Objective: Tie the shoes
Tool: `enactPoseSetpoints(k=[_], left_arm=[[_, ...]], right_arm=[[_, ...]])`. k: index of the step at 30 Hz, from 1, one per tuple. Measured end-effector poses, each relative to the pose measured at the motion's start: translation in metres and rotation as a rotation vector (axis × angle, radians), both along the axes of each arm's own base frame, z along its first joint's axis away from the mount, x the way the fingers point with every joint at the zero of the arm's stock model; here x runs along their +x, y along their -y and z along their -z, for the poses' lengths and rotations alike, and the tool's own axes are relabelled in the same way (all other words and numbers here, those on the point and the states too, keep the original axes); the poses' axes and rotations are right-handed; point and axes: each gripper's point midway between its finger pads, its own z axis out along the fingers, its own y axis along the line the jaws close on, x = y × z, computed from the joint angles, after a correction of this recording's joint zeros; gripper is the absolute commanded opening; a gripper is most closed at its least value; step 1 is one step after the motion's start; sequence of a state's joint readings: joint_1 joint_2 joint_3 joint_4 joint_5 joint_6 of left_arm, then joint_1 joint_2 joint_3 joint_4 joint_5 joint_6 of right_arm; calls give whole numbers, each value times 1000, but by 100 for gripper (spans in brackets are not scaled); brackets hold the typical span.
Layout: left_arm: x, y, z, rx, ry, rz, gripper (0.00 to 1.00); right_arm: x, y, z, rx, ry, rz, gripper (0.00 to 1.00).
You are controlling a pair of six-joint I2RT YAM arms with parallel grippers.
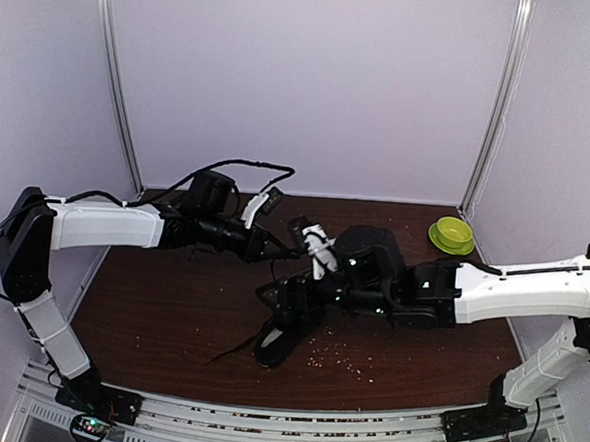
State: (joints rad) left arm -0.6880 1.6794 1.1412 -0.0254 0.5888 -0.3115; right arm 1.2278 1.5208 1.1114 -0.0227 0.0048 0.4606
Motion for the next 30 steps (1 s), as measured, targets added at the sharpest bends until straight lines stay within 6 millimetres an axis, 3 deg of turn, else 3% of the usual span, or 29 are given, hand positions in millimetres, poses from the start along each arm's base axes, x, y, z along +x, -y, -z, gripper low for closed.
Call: enactPoseSetpoints(k=[5,9,13,17,22,30], left_arm=[[-6,4,-7,-34,-2,40,0],[-13,7,-10,-56,-15,80,0],[-20,9,-13,-75,-33,126,0],[-23,12,-15,-85,-35,154,0],[-25,12,-15,-86,-35,165,0],[-29,12,-13,-86,-46,187,0]], right_arm=[[65,68,10,74,-43,190,93],[82,92,40,71,-91,185,93],[82,85,43,61,-89,75,92],[90,64,29,85,-70,-30,87],[95,57,34,124,-97,-84,57],[93,49,31,181,-117,-137,36]])
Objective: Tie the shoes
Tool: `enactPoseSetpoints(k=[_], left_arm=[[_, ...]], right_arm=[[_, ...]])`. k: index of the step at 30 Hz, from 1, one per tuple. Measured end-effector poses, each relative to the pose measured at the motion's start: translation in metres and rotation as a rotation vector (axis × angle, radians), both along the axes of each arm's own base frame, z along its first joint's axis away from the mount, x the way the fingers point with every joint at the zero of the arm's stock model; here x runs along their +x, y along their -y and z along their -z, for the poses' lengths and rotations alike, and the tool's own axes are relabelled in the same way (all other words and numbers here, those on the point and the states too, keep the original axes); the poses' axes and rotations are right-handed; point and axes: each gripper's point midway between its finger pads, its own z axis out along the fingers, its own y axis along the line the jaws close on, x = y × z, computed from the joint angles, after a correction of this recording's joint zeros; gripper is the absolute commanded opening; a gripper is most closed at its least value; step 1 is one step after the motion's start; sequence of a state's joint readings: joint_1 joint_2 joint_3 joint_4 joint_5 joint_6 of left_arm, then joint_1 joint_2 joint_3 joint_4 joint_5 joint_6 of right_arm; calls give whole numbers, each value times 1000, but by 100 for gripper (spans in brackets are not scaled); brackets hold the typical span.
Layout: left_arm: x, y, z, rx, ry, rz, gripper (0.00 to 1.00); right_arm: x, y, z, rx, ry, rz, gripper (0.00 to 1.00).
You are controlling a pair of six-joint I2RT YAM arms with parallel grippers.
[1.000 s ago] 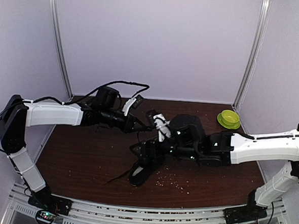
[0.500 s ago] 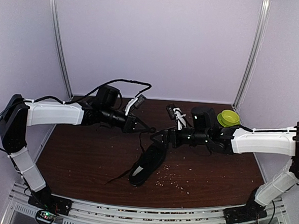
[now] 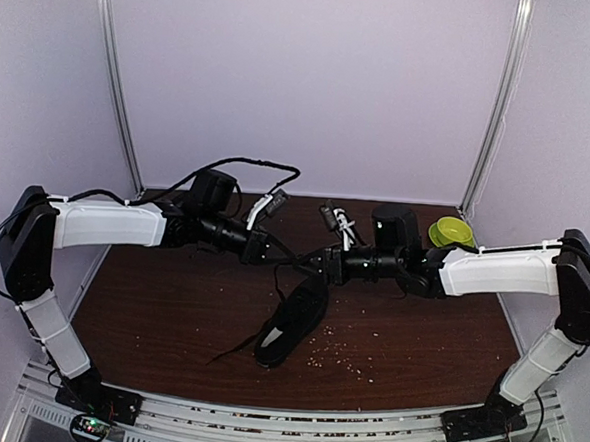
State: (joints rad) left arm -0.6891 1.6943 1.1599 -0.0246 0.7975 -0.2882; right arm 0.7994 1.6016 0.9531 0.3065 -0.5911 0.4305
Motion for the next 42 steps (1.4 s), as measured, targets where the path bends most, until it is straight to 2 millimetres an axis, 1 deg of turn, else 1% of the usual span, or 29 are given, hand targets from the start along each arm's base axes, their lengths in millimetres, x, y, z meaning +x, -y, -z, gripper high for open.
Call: enactPoseSetpoints(k=[4,5,6,8,9,11,12,14,16,19,22,23,25,28,31,36,42], left_arm=[[-2,0,-1,-5,-2,13,0],[-2,0,-1,-6,-2,14,0],[-2,0,-1,-6,0,15,10],[-2,0,-1,-5,2,15,40],[-1,0,0,-2,9,12,48],[3,-3,5,12,11,-12,60],[3,-5,9,17,8,-16,64],[-3,-9,23,37,-13,-19,65],[-14,-15,45,73,-49,-17,65],[-32,-24,76,131,-103,-12,65],[-46,-24,96,172,-133,7,63],[-49,-22,101,182,-137,15,61],[-54,-20,110,198,-143,28,53],[-56,-19,118,216,-145,34,34],[-55,-19,125,231,-143,29,21],[-55,-23,134,255,-142,18,8],[-53,-28,142,285,-129,-8,0]], right_arm=[[0,-3,-4,22,7,-15,3],[1,-3,-5,24,11,-18,0],[1,-4,-5,25,9,-19,0],[1,-4,-4,25,6,-21,0],[1,-4,-5,26,7,-24,0],[0,-3,-7,29,11,-25,0],[0,-2,-7,29,14,-17,0],[1,6,-6,23,20,14,0],[-1,17,-1,13,17,42,0],[-5,27,3,5,9,74,0],[-7,34,4,6,6,98,0],[-8,35,4,8,7,102,0],[-7,38,3,11,6,116,0],[-7,40,0,19,8,126,0],[-7,41,-2,22,12,132,0],[-7,45,-6,26,24,151,0],[-9,60,-7,13,33,204,0]])
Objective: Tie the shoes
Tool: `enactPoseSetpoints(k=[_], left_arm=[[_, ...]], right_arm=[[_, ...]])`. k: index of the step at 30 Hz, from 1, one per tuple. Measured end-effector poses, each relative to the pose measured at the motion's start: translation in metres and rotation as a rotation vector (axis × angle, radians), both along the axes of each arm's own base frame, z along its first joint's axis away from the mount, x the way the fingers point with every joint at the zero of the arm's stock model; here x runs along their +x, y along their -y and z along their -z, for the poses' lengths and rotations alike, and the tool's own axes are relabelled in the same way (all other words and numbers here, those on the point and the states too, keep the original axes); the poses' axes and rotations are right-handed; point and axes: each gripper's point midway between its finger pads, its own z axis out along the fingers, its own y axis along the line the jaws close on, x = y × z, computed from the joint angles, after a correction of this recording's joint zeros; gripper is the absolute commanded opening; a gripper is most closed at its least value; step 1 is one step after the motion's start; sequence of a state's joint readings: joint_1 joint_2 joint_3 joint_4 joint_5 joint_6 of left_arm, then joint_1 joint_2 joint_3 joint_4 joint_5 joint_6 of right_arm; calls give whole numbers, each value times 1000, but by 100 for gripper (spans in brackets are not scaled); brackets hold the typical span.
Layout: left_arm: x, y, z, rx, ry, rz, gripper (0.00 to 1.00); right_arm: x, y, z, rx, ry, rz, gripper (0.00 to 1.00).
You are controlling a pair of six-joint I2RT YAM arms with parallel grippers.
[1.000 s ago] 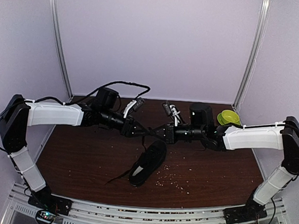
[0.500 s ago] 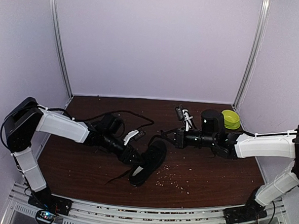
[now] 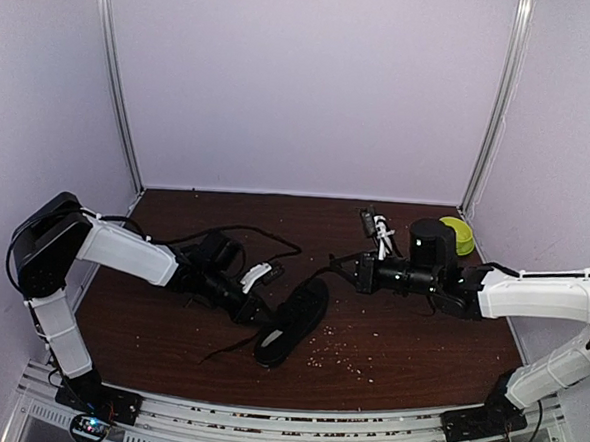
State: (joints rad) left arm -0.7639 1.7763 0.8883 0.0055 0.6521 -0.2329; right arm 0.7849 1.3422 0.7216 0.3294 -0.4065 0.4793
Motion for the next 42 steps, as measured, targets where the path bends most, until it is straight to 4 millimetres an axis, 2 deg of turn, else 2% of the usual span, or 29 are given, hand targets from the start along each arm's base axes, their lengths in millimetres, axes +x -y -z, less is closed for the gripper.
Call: enactPoseSetpoints(k=[7,14,21,26,30,38,42], left_arm=[[4,-10,1,37,39,-45,0],[17,-28,2,114,104,-155,0],[30,-49,-10,154,165,-298,0],[32,-59,-25,136,183,-371,0],[27,-58,-22,120,152,-363,0],[-6,-50,19,170,34,-270,0],[-24,-40,28,183,10,-220,0]], right_arm=[[-5,39,3,-42,-10,145,0],[-6,101,10,-103,-33,384,0],[-10,153,26,-162,-82,564,0],[-16,169,34,-194,-112,612,0],[-20,180,43,-218,-137,647,0],[-26,200,84,-293,-237,723,0],[-30,207,111,-336,-298,748,0]])
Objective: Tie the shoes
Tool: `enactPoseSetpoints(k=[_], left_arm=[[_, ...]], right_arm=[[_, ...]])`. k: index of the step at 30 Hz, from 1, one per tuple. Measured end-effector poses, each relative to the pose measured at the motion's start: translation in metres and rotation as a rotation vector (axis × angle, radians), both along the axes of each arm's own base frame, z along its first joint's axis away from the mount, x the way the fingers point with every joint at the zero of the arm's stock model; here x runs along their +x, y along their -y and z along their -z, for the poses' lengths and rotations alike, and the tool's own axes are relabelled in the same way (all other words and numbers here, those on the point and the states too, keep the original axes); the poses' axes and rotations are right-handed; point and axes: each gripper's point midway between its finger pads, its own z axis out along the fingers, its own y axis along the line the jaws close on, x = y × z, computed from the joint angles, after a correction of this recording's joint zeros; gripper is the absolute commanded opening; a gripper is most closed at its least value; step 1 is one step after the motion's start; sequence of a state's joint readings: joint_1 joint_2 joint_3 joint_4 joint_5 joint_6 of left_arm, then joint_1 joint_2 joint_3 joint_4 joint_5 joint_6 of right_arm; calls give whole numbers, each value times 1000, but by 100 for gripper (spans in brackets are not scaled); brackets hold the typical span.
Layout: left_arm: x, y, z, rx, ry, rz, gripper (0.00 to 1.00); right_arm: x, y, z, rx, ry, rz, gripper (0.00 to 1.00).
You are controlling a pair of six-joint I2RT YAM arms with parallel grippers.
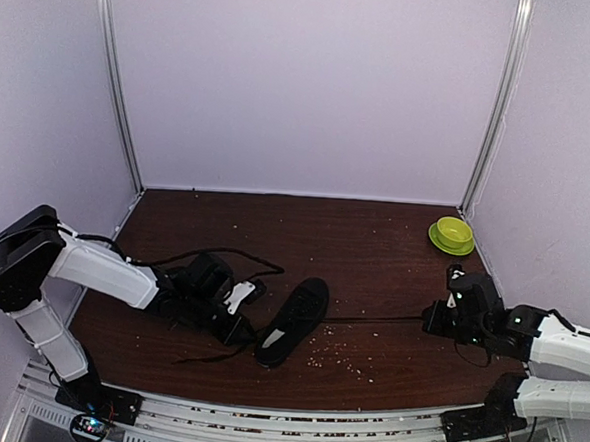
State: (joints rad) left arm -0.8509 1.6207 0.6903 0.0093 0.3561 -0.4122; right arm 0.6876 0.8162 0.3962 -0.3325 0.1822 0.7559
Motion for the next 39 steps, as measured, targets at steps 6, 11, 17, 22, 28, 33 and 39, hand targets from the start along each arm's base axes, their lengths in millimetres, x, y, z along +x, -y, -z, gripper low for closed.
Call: enactPoseSetpoints(k=[6,11,17,22,28,33,39], left_arm=[[-26,15,3,-40,-24,51,0],[-43,25,2,-97,-45,64,0],[-27,24,-14,-96,32,-1,0],[1,40,-51,-149,140,-57,0],[16,56,-62,-177,174,-73,0],[16,55,-52,-156,161,-74,0],[17,57,-43,-148,148,-81,0]], right_arm=[[1,9,19,-13,-53,51,0],[7,12,19,5,-52,76,0],[9,9,17,26,-45,69,0],[10,2,12,63,-38,41,0],[16,-8,-10,109,3,14,0],[18,-12,-22,141,33,1,0],[28,-23,-29,139,39,-25,0]])
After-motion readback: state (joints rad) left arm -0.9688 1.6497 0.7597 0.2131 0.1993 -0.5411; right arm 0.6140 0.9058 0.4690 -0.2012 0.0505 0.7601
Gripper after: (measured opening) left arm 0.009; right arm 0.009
